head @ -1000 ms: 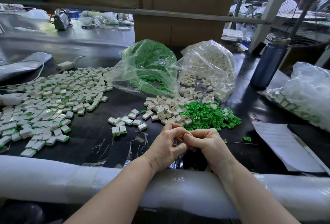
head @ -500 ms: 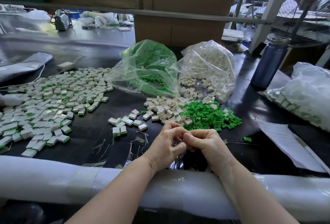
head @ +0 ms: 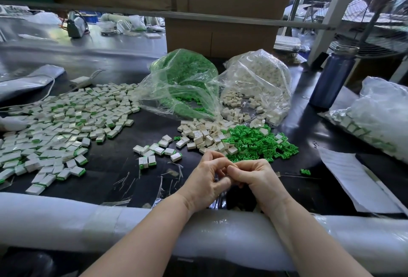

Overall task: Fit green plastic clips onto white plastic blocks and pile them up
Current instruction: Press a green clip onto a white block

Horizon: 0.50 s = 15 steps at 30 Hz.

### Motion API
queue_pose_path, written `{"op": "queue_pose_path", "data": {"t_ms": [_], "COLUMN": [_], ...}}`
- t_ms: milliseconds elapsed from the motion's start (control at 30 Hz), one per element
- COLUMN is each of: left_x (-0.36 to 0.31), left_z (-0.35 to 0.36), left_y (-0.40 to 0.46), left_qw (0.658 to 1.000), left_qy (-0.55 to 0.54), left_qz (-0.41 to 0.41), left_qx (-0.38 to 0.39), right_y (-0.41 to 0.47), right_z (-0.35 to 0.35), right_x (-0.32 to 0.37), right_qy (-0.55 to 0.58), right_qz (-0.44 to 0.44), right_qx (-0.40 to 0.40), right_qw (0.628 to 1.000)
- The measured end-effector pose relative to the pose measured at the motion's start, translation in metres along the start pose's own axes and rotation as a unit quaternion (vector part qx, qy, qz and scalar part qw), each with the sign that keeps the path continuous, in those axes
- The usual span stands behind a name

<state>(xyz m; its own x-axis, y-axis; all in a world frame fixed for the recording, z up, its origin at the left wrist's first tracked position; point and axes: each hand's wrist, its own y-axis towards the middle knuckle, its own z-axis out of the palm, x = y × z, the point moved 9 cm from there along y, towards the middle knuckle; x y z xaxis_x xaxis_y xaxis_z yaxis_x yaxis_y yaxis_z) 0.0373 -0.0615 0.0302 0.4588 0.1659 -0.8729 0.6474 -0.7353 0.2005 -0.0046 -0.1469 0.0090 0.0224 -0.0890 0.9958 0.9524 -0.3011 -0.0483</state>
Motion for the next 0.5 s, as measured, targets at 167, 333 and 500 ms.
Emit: {"op": "queue_pose_path", "data": {"t_ms": [167, 333, 500], "left_x": [0.000, -0.001, 0.002], "left_z": [0.000, -0.002, -0.011], "left_y": [0.000, -0.001, 0.000], "left_qw": [1.000, 1.000, 0.998], "left_qy": [0.008, 0.003, -0.040], "left_qz": [-0.002, 0.001, -0.008], "left_qx": [0.004, -0.003, -0.051], "right_y": [-0.001, 0.000, 0.001], "right_z": [0.001, 0.002, 0.003], "right_x": [0.002, 0.002, 0.007], "right_qy": [0.007, -0.003, -0.022], "right_qz": [-0.002, -0.004, -0.036], "right_qx": [-0.004, -0.007, -0.014], "right_qw": [1.000, 1.000, 0.999]}}
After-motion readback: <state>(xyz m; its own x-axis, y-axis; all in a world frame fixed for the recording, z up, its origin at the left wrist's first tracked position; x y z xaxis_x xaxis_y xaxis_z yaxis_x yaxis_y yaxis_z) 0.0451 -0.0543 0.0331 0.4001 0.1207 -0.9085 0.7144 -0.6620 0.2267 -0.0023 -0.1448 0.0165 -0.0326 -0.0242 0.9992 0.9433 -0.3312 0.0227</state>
